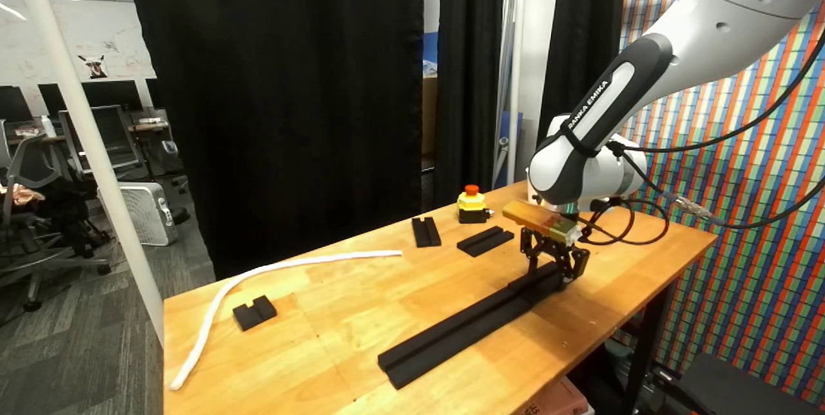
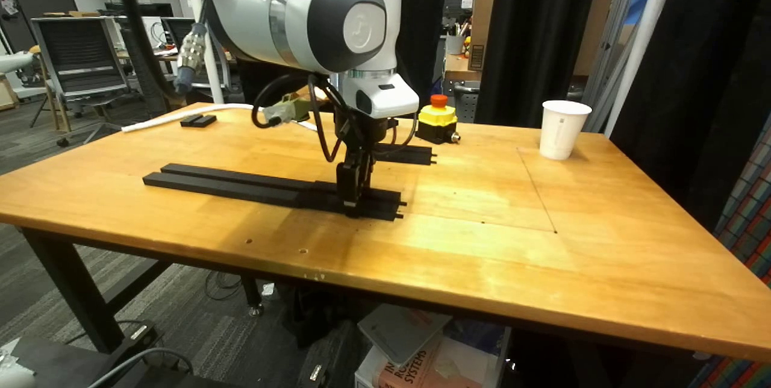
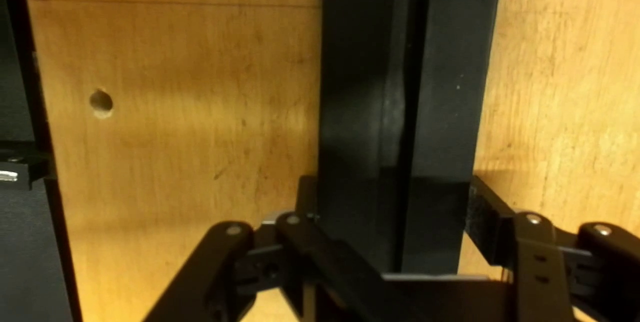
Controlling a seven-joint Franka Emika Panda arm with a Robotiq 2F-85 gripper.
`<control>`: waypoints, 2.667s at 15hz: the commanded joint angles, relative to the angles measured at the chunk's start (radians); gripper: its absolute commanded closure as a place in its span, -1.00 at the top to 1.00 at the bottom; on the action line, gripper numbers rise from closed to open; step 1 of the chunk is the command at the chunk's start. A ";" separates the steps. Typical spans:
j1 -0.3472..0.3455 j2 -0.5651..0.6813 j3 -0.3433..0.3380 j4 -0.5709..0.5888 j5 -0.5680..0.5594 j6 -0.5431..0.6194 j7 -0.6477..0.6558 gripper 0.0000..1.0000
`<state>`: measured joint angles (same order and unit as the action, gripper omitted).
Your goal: Arrange the black objects together on the table
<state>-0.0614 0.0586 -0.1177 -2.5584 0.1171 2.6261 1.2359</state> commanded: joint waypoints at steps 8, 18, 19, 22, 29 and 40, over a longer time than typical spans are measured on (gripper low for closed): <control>0.002 -0.039 0.020 -0.020 0.025 -0.054 0.016 -0.06; 0.003 -0.046 0.024 -0.019 0.037 -0.071 0.028 -0.06; 0.004 -0.041 0.025 -0.016 0.043 -0.069 0.028 -0.06; 0.008 -0.027 0.028 -0.008 0.026 -0.056 0.074 -0.06; 0.013 -0.010 0.026 0.012 -0.122 -0.076 0.197 -0.06; 0.016 -0.018 0.033 0.002 -0.163 -0.052 0.172 -0.06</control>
<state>-0.0504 0.0483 -0.0878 -2.5587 -0.0352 2.5666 1.3904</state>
